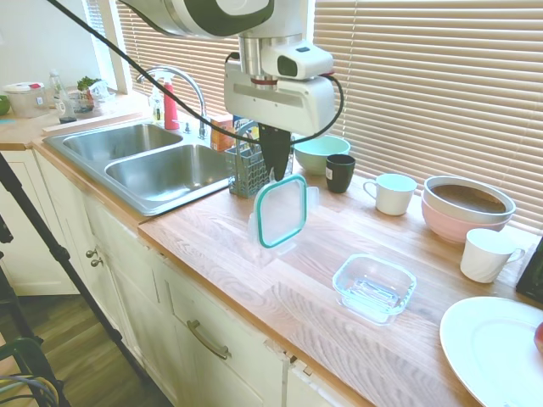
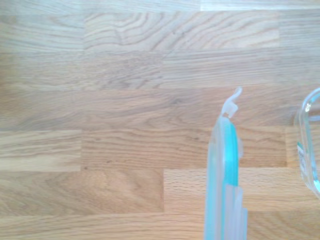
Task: Cover the lid of the food container
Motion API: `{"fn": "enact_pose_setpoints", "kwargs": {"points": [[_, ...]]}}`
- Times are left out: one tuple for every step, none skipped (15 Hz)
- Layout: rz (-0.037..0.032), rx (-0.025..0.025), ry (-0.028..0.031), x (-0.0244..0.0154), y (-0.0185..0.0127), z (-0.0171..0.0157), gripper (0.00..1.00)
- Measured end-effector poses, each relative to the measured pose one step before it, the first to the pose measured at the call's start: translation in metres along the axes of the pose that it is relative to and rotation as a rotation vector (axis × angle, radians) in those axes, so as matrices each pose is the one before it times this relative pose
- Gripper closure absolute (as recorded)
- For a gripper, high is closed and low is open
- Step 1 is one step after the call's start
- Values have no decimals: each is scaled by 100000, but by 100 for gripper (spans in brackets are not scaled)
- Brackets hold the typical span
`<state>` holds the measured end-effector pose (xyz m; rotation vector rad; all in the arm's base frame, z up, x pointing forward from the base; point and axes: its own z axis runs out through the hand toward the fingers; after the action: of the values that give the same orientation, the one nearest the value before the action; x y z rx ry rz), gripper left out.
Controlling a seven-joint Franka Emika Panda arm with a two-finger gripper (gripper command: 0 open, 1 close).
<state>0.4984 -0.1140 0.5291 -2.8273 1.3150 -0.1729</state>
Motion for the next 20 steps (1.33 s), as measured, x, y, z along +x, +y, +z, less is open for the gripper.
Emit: {"fn": "enact_pose_setpoints", "kwargs": {"points": [[-217, -304, -334, 247, 460, 207, 100], [-73, -446, -586, 219, 537, 374, 100], [-126, -406, -607, 250, 617, 454, 100], [111, -308, -429, 238, 542, 330, 100], [224, 36, 70, 297, 499, 133, 100], [133, 232, 329, 321, 481, 77, 100], [-80, 115, 84, 277, 430, 4, 100], [177, 230, 69, 350, 543, -39, 100], [242, 358, 1, 313, 536, -82, 100], [191, 486, -45, 266, 495, -113, 100], [71, 399, -16, 249, 470, -101, 100], [5, 407, 6, 199, 394, -110, 100], [161, 449, -66, 151, 304, -89, 100], [172, 529, -73, 118, 250, -118, 100], [10, 382, 56, 131, 243, -130, 100], [0, 406, -62, 153, 282, -120, 100], [101, 584, -117, 228, 334, -207, 100], [99, 556, -31, 312, 422, -300, 100], [242, 360, -67, 360, 558, -289, 100], [364, 316, -192, 308, 513, -250, 100]]}}
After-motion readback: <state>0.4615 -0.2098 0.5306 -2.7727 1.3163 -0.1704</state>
